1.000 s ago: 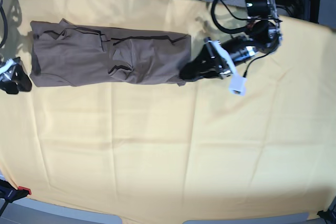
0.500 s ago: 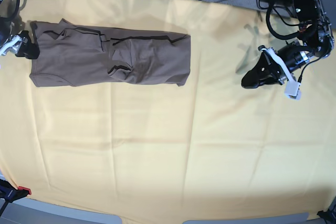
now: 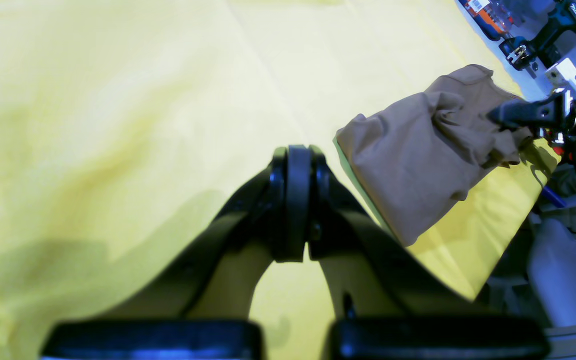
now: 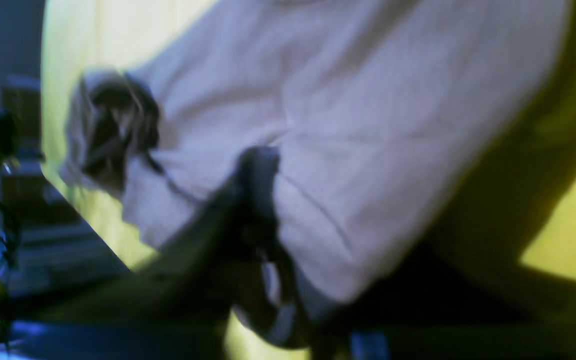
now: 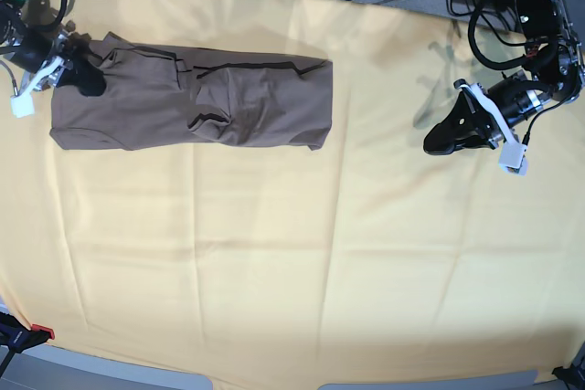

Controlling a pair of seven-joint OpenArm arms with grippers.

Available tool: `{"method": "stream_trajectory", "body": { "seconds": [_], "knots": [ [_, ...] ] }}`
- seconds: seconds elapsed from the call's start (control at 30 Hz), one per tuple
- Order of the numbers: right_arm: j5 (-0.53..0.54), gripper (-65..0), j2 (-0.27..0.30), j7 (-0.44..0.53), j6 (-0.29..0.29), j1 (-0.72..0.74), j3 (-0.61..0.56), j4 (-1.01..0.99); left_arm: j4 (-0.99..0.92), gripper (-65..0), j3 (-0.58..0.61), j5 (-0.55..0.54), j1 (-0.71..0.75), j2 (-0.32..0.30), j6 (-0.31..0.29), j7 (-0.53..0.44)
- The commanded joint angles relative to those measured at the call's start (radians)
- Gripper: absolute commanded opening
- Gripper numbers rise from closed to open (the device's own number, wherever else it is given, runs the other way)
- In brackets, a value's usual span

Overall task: Fold the T-shirt properly
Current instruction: 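Release the folded shirt and lift both grippers away, then grasp the end of the folded shirt with the right gripper and lift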

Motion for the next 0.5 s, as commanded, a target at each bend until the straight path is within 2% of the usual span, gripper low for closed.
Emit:
{"method": "stream_trajectory", "body": {
  "seconds": [0.0, 0.17, 0.3, 0.47],
  "knots": [
    [0.025, -65.0, 0.023, 0.019, 0.002, 0.005, 0.01, 0.013, 0.016, -65.0, -0.006, -0.028, -0.006, -0.017, -0.008, -0.019],
    [-0.014, -65.0, 0.023, 0.018, 0.002, 0.043, 0.102, 0.031, 0.016, -65.0, -0.006, -0.028, -0.003, -0.017, -0.008, -0.019],
    [-0.016, -65.0, 0.023, 0.007, 0.002, 0.034, 0.184, 0.121, 0.016, -65.0, -0.006, -0.028, -0.003, -0.017, -0.008, -0.016],
    [0.005, -65.0, -0.003, -0.006, 0.002, -0.012, 0.187, 0.285, 0.016, -65.0, -0.006, -0.027, -0.003, -0.017, -0.008, -0.015]
  ]
}}
